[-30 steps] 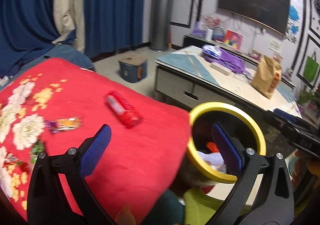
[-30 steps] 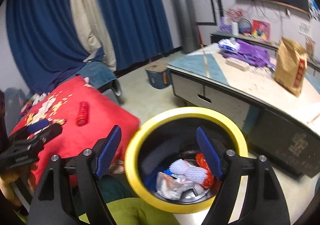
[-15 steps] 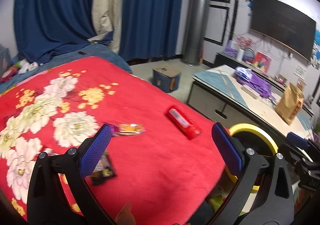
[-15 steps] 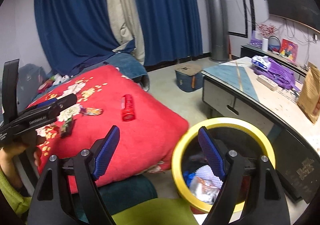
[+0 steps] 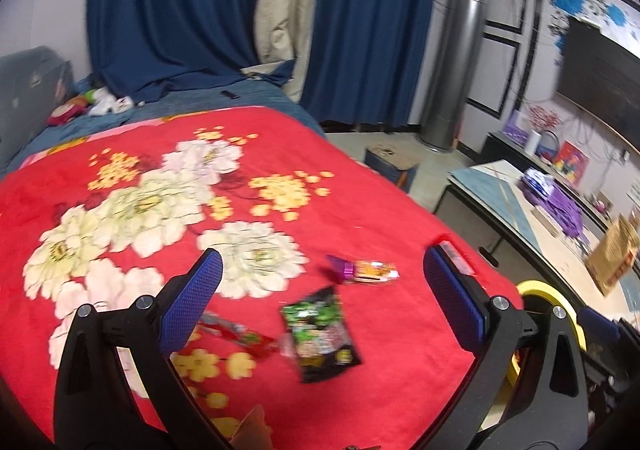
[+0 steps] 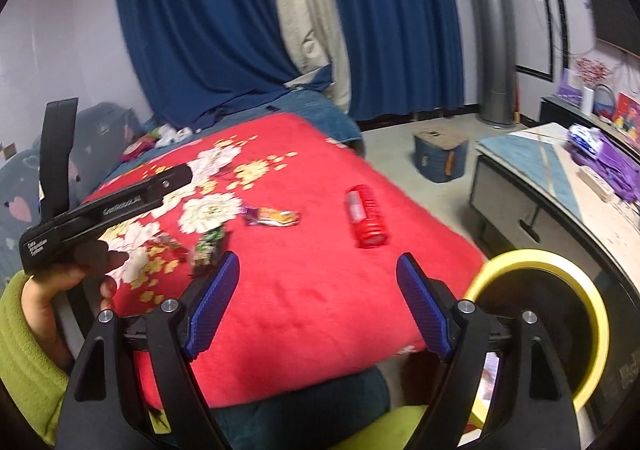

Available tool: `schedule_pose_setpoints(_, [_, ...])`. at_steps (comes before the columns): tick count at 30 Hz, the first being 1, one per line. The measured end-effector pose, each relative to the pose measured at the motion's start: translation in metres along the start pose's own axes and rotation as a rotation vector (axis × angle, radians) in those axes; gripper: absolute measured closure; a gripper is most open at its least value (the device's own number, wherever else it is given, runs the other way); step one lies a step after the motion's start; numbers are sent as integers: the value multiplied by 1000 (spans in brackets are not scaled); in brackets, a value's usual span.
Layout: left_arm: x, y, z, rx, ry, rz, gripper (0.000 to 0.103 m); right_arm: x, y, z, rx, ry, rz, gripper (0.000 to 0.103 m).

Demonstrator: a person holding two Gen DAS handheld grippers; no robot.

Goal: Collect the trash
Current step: 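Move both open tools back toward the remaining trash on the bed, then grasp the green snack bag with the right tool while the left tool grasps red candy wrappers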

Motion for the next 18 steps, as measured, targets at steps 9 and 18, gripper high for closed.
schedule_pose_setpoints(9, [-11, 22, 68, 92, -91, 88, 11, 1, 69, 37, 101, -42, 102, 25])
schedule_pose_setpoints(18, [-39, 45, 121, 88, -205, 215, 11, -1, 136, 62, 187, -41, 214, 43])
Point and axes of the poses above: each gripper's, at about its wrist camera, not at the fingertips, and y roughly the way its jaws point, z to its left, x to its top, the point moved 5 cm from there along y, roughly the way its jaws point, and after that the axes turned 14 degrees about x, right-handed, at the moved point
